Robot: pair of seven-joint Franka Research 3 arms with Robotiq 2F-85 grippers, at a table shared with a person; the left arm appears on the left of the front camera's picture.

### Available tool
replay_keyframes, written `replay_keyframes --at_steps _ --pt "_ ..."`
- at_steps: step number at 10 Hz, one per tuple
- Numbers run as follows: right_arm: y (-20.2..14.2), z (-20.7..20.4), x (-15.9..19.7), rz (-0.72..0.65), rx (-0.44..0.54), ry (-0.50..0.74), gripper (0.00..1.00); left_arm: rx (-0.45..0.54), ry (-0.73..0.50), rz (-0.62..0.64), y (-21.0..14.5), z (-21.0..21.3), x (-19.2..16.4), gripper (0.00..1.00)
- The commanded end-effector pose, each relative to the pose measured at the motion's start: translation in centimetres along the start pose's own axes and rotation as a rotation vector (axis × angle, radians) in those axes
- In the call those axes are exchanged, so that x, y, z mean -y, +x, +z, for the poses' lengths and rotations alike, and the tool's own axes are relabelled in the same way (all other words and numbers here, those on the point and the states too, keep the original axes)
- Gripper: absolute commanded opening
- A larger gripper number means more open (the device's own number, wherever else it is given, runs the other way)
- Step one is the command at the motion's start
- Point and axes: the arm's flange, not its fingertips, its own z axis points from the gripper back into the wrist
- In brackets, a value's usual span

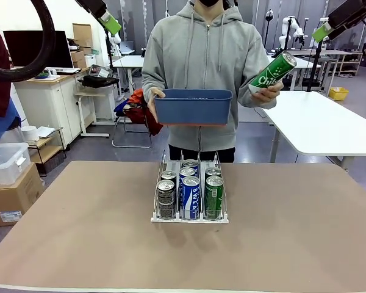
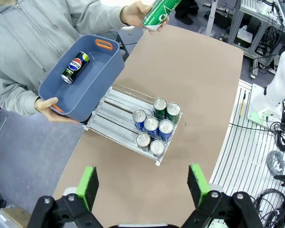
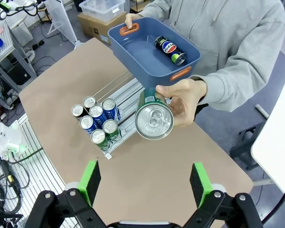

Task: Fill the beverage cans into the dispenser.
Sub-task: Pick up the Sprite handed by the human.

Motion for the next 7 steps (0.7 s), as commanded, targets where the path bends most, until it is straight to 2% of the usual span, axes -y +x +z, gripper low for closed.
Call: replay_keyframes --at_steps 1,7 --pt "1.2 -0.5 0.8 0.039 -0.047 0.024 1.0 0.007 -0.016 -0.006 -0.3 0.2 -0.1 1.0" --pt "2.7 -4.5 1.3 0.052 -0.077 0.07 1.0 0.007 -0.016 -0.006 -0.3 0.2 -0.1 1.0"
